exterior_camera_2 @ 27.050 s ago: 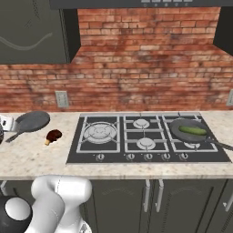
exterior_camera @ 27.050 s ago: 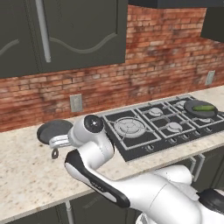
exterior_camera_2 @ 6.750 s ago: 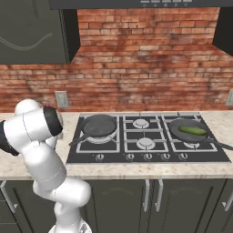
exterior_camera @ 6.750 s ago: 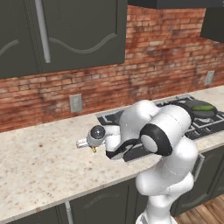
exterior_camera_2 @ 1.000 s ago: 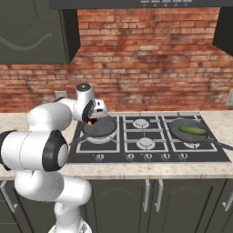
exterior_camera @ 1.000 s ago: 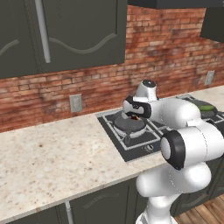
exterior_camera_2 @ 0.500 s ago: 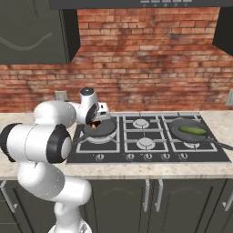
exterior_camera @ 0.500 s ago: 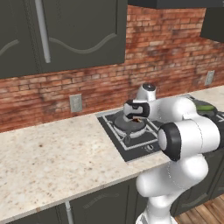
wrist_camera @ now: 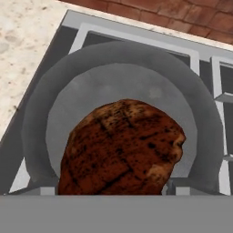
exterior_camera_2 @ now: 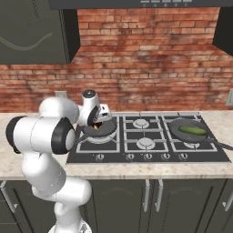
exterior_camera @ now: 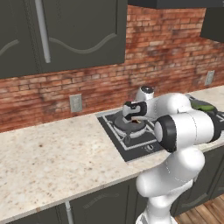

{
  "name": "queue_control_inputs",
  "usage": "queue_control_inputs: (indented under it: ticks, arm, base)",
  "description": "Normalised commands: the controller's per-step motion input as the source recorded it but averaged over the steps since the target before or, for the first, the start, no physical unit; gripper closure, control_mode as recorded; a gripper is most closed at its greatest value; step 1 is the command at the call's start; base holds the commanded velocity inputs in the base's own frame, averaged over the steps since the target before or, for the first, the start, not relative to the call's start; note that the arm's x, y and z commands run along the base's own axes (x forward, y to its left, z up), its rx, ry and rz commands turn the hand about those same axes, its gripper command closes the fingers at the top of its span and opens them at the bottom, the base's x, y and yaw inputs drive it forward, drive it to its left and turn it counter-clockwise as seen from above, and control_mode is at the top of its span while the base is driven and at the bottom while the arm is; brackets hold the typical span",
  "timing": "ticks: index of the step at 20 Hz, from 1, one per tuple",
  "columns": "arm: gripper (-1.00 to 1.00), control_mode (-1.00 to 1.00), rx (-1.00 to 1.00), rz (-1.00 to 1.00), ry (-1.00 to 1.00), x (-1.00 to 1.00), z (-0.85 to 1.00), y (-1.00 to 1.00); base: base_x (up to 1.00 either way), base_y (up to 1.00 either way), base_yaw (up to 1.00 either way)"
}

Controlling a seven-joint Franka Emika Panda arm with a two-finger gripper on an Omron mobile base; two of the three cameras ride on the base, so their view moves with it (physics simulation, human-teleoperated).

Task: Place both pans onto different burners. Then place the cucumber and the steak on different pans.

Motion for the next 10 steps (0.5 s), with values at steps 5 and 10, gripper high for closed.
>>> queue_control_inputs:
  ticks: [5,10]
  arm:
    - [1.0,-1.0,-0.01,0.02,0.01,0.16,-0.17,0.0]
    - [1.0,-1.0,0.0,0.02,0.01,0.23,-0.18,0.0]
  base:
    - [0.0,0.0,0.0]
    - [0.0,0.0,0.0]
